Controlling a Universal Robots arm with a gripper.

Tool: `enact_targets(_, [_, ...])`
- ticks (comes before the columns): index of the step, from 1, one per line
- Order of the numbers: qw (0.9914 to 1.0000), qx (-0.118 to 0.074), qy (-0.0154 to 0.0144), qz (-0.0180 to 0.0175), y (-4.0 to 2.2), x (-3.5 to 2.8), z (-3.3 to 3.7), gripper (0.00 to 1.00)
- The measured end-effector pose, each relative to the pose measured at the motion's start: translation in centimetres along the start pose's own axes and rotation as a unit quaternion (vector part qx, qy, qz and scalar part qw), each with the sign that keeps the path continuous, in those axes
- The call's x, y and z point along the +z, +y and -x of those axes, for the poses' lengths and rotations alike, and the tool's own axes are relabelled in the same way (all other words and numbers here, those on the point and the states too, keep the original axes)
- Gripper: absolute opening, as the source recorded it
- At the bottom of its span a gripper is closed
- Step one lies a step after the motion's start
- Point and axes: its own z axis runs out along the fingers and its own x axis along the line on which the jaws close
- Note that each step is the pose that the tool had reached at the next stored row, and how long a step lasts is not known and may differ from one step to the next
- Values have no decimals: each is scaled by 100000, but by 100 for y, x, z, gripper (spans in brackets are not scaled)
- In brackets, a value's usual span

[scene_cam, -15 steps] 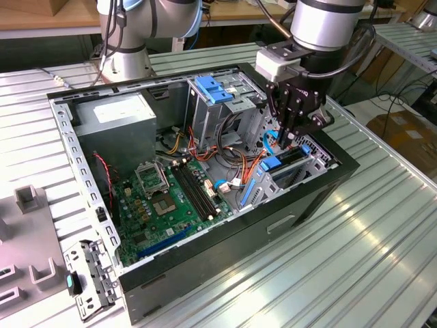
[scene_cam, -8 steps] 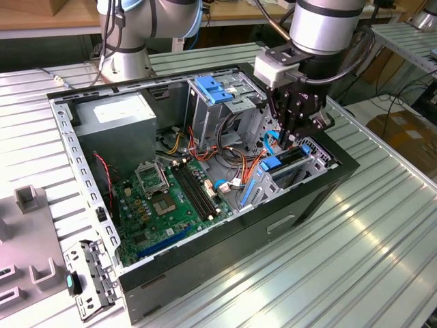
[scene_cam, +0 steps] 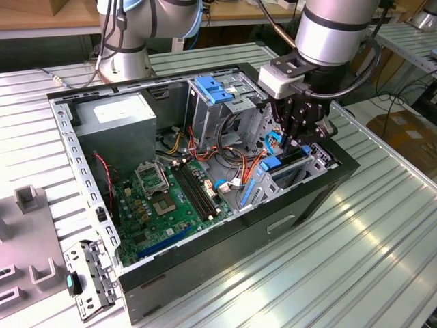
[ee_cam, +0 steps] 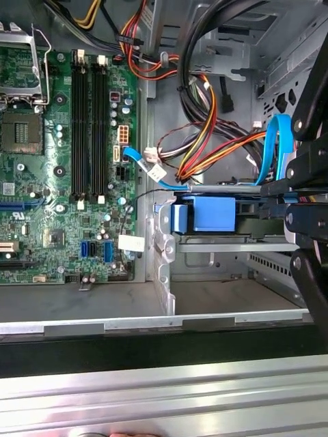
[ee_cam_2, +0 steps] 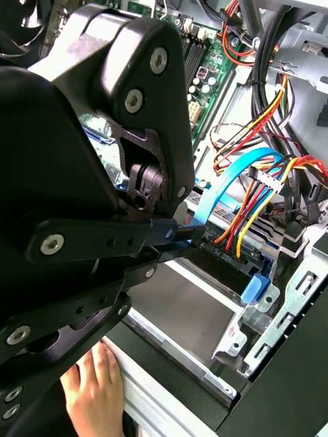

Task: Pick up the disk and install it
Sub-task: 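Insert the second disk wire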

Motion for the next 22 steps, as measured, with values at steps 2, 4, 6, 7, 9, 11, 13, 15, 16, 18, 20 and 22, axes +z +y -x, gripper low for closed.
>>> enact_targets(2, [99992, 167, -1255, -1, 2, 11, -31, 16])
enact_targets(4, [99984, 232, -1750, -2, 2, 17, -42, 16])
enact_targets(6, [99984, 235, -1763, -5, 2, 21, -44, 16])
enact_targets(7, [99984, 238, -1762, -5, 3, 21, -44, 16])
enact_targets(9, [99984, 250, -1769, -7, 3, 26, -47, 16])
enact_targets(11, [99984, 273, -1758, -5, 3, 30, -53, 16])
enact_targets(13, [99984, 283, -1753, -3, 1, 33, -59, 16])
enact_targets(15, [99984, 286, -1760, -4, -4, 34, -60, 16])
enact_targets(16, [99984, 290, -1762, -4, -6, 35, -61, 16])
enact_targets(18, [99984, 292, -1752, -2, -6, 37, -63, 16])
enact_targets(20, [99984, 290, -1762, -4, -5, 47, -66, 16])
enact_targets(22, [99984, 288, -1761, -2, -3, 68, -70, 16])
